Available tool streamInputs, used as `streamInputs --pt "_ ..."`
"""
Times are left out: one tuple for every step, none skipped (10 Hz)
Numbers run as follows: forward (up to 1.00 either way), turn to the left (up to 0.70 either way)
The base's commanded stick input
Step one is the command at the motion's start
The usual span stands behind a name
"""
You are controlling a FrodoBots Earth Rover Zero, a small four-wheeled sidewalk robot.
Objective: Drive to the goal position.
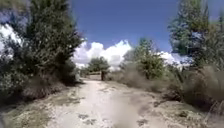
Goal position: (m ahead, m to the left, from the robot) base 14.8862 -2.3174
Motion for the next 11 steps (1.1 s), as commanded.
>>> streamInputs --pt "0.44 0.15" --pt "0.44 0.26" --pt "0.44 0.25" --pt "0.44 0.23" --pt "0.44 0.02" --pt "0.44 0.02" --pt "0.44 0.02" --pt "0.44 0.02" --pt "0.44 0.02" --pt "0.44 0.02" --pt "0.44 0.02"
